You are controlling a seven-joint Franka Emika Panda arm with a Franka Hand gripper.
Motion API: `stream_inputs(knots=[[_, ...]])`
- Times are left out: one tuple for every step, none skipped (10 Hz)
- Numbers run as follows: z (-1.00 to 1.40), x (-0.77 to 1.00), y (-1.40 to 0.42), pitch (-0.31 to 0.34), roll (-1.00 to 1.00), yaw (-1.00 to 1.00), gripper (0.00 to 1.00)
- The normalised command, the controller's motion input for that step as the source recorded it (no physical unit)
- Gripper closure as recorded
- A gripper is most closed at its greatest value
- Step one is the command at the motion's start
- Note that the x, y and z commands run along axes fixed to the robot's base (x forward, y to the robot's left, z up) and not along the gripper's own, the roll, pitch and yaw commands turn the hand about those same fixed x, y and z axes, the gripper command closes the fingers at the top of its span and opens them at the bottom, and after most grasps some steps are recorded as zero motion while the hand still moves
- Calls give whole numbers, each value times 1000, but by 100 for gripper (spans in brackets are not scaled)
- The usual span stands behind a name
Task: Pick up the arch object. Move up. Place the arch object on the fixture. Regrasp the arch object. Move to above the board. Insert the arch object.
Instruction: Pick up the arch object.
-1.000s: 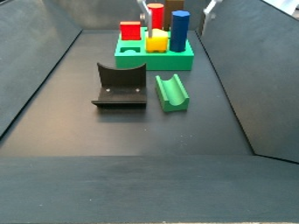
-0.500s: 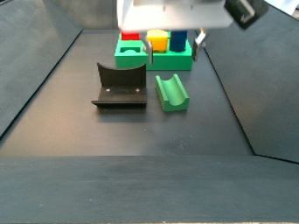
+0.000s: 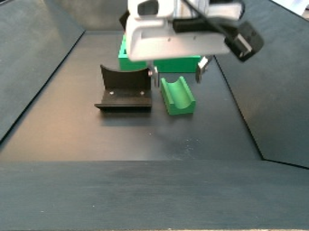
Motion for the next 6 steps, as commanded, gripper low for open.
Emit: stream_inputs(knots=[[-954,-54,0,-150,0,69,0],[-503,-63,20,-121,-77,0,0],[-120,-23,83,-114,-149,0,0],[-57,0,91,-123,-163,0,0],[-143,0,89,-117,-136,0,0],[-94,0,60,-99,-103,0,0]])
